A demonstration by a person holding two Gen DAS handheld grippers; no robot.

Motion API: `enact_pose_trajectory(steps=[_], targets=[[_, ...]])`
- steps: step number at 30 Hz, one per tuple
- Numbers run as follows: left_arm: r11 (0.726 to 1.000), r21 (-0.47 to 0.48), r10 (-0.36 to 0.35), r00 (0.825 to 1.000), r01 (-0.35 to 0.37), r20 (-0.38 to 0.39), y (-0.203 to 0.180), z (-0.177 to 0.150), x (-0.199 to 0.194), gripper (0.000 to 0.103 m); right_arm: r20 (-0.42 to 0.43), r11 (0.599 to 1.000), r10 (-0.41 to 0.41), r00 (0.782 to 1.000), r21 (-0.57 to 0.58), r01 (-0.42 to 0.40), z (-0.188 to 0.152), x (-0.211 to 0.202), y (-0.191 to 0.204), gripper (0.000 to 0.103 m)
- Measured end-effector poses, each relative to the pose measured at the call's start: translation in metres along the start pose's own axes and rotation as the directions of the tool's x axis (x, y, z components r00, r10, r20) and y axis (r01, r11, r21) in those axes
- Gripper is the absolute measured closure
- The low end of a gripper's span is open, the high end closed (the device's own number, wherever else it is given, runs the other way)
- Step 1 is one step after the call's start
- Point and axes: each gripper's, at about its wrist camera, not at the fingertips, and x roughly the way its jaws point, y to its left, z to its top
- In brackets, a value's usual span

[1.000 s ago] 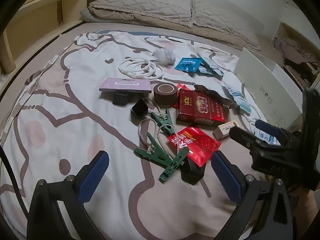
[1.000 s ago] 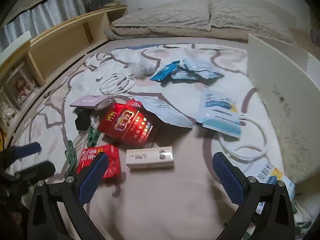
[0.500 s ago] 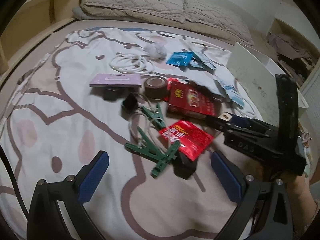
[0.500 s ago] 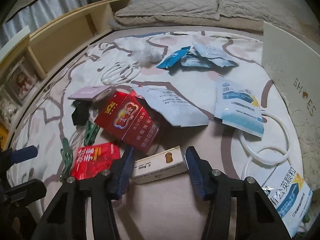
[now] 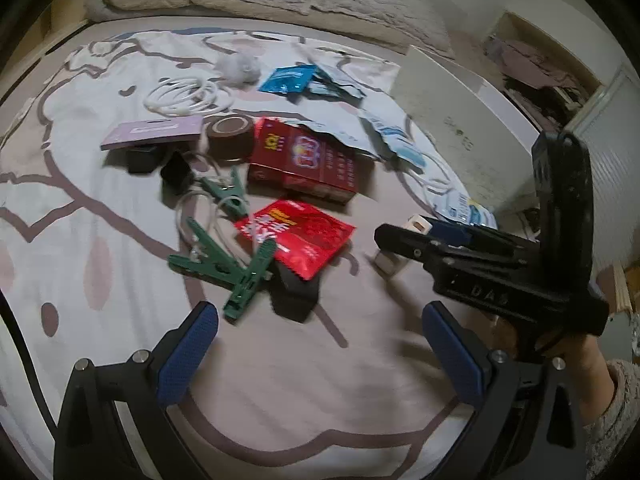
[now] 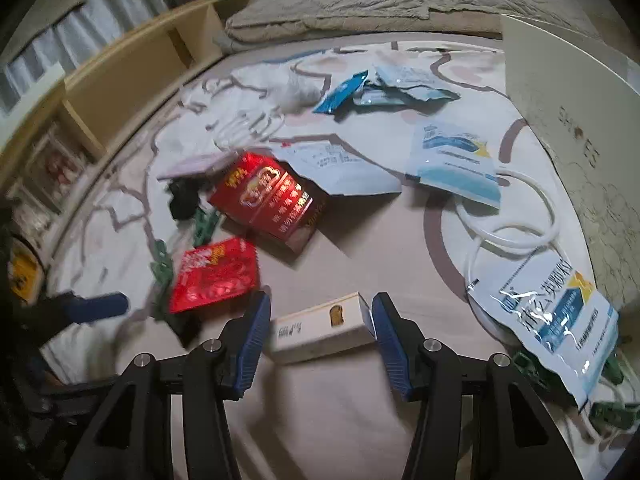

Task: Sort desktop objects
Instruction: 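Lower the right tool toward the small white box while the left tool approaches the black clip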

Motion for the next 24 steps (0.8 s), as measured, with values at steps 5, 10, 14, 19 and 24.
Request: enact_pose_trajectory(steps=[5,10,14,19,24], targets=[[0.998,0.002,-0.056,0.998,0.056,-0.027,-0.004,-0.002,0.002,0.011,0.036,0.999,0.022,0.999,0.04,-0.023,0.007,-0.009,-0.005,0.05],[0.995,-0.004,-0.095,0.994,0.095,-0.056,-0.005,-0.003,0.004,0.018,0.054,0.997,0.039,0.998,0.065,-0.043,0.014,-0.01,-0.01,0.05],[0.996,0.008,-0.089,0.994,0.089,-0.068,-0.009,-0.004,0.008,0.019,0.048,0.995,0.043,0.998,0.085,-0.047,0.019,-0.002,-0.012,0.052],[0.998,-0.001,-0.065,0.992,0.066,-0.108,-0.006,-0.005,0.021,0.024,0.022,0.997,0.022,1.0,0.072,-0.023,0.023,0.014,-0.01,0.057],[0.998,-0.019,-0.056,0.99,0.054,-0.126,-0.002,-0.004,0.031,0.031,-0.008,0.999,-0.004,1.0,0.046,0.004,0.018,0.024,-0.01,0.058]])
